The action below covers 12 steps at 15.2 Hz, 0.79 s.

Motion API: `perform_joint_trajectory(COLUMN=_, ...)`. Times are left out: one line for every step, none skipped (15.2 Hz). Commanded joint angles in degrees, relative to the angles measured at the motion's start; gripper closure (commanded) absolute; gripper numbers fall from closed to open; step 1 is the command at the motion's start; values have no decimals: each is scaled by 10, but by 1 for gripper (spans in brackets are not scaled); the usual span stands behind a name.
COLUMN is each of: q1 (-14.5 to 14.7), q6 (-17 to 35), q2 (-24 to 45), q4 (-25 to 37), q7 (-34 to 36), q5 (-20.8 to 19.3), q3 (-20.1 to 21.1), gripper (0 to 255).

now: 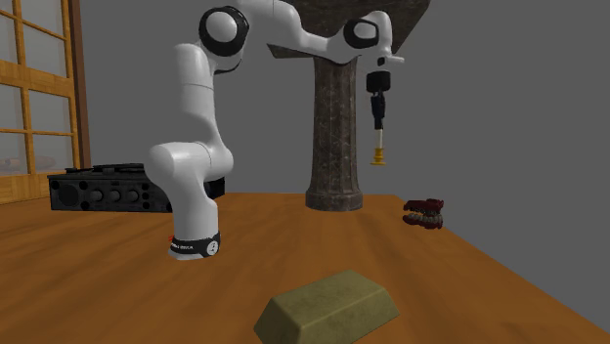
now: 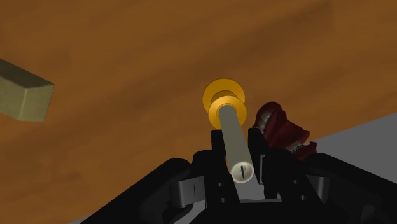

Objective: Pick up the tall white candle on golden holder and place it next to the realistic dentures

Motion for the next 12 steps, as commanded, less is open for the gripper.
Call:
perform_joint_trajectory(q1=21, q6=-10, q2=58, q4=55, q7=43, q5=-37, q3=21, gripper=255)
perform_joint_trajectory(q1=34, q6=-18, q2=87, q4=84, q7=62, q5=-57, q3=28, gripper=255)
perform_joint_trajectory(q1=51, q6=-28, q2=116, q4=115, q7=79, q5=-77, q3=33, gripper=255)
perform_joint_trajectory(q1=69, q6=-40, q2=146, q4=149, q7=96, q5=-97, q3=36, gripper=255)
perform_joint_trajectory(q1=91, q6=-53, q2=176, q4=185, q7=111, q5=-117, q3=37, gripper=255)
perform_joint_trajectory(q1=114, q6=-67, q2=208, q4=225, q7=124, q5=-137, q3=36, gripper=255)
perform_joint_trajectory(q1=140, q6=-84, q2=240, q4=269, q7=135, q5=-158, q3=35, gripper=255)
perform_joint_trajectory(q1=169, q6=-103, q2=274, q4=318, q7=144, q5=-179, q3=31, gripper=255)
perform_joint_trajectory(q1=202, q6=-126, q2=311, q4=376, q7=150, q5=-200, q3=24, gripper=255)
perform_joint_trajectory(q1=229, q6=-145, q2=338, q4=423, q7=152, q5=-214, q3=17, gripper=255)
perform_joint_trajectory(q1=222, q6=-132, q2=331, q4=402, q7=153, q5=-209, q3=17, gripper=255)
perform_joint_trajectory(q1=215, q6=-119, q2=325, q4=383, q7=154, q5=-205, q3=18, gripper=255)
